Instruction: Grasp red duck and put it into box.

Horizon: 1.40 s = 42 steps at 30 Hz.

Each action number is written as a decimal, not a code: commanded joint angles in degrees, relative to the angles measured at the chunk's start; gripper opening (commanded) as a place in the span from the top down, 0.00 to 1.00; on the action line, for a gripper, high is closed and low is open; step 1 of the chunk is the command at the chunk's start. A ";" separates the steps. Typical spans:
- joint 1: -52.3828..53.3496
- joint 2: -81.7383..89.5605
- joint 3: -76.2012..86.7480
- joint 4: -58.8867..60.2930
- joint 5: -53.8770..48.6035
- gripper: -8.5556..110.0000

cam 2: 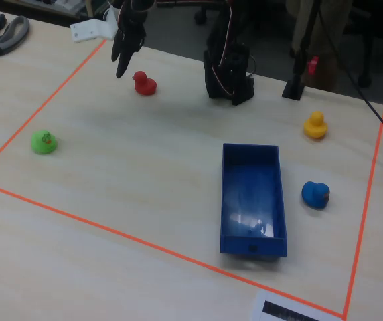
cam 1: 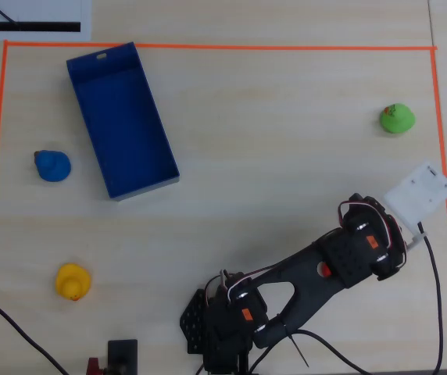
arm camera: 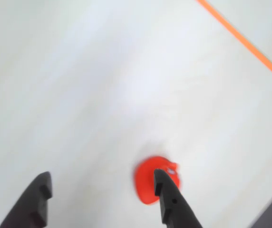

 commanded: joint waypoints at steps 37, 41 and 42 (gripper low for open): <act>18.19 -3.34 23.99 -19.25 -8.53 0.65; 17.67 -3.60 26.10 -21.45 -7.91 0.65; 17.58 -3.60 26.46 -21.97 -7.82 0.65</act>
